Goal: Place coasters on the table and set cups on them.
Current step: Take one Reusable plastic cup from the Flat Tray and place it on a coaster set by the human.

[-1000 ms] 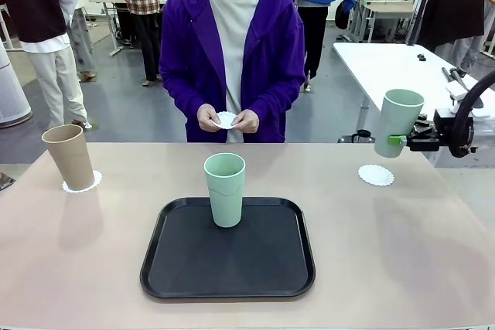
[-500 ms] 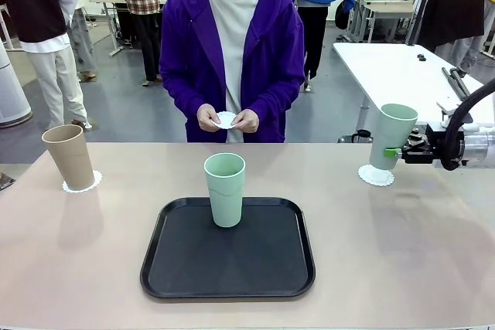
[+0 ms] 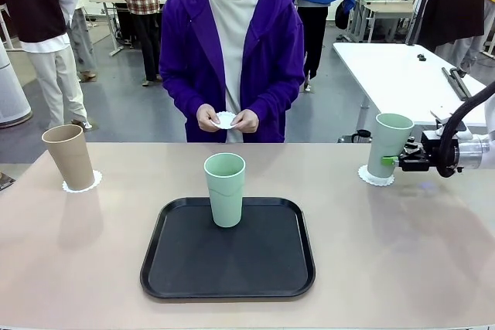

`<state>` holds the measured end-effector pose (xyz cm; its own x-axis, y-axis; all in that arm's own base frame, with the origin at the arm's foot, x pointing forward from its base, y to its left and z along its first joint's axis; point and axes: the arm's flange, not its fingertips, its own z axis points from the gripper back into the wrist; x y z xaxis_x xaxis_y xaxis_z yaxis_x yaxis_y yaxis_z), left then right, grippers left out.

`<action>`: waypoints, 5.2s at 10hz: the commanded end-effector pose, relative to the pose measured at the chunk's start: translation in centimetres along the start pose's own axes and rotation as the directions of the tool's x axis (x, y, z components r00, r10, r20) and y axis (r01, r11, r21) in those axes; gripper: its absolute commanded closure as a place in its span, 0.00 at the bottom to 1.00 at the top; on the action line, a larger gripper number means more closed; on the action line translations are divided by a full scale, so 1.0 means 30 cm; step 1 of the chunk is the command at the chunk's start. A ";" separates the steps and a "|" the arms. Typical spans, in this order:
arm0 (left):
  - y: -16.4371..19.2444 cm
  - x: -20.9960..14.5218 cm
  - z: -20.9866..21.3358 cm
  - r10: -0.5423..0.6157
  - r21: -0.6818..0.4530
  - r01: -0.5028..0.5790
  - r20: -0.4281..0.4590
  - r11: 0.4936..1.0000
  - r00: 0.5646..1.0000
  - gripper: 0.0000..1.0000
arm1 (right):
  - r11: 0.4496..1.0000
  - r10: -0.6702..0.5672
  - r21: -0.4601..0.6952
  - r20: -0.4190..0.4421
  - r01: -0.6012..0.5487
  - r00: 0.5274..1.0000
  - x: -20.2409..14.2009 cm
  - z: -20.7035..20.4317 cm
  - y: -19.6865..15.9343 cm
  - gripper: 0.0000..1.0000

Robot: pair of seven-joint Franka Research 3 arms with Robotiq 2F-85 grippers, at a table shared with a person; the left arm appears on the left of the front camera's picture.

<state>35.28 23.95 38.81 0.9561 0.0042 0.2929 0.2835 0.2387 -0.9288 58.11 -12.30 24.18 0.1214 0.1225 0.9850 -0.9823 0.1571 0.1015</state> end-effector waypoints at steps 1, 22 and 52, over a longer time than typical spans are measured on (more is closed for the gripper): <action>-0.008 -0.003 0.002 -0.005 -0.003 0.005 0.006 1.000 1.000 0.00 | 1.000 -0.008 0.005 -0.025 0.008 1.000 -0.014 0.002 -0.035 0.17; -0.008 -0.003 0.002 -0.005 -0.003 0.005 0.006 1.000 1.000 0.00 | 0.999 -0.034 -0.043 -0.168 0.027 0.985 -0.035 0.018 -0.082 0.00; -0.008 -0.003 0.002 -0.005 -0.003 0.005 0.006 1.000 1.000 0.00 | 0.498 -0.840 -0.853 -0.430 0.157 0.330 0.866 -0.107 0.502 0.00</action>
<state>35.33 23.88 38.81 0.9562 0.0023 0.2928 0.2839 0.2383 -0.9288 46.80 -3.67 50.82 0.9299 0.3273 0.1681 -0.3461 0.9331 0.0977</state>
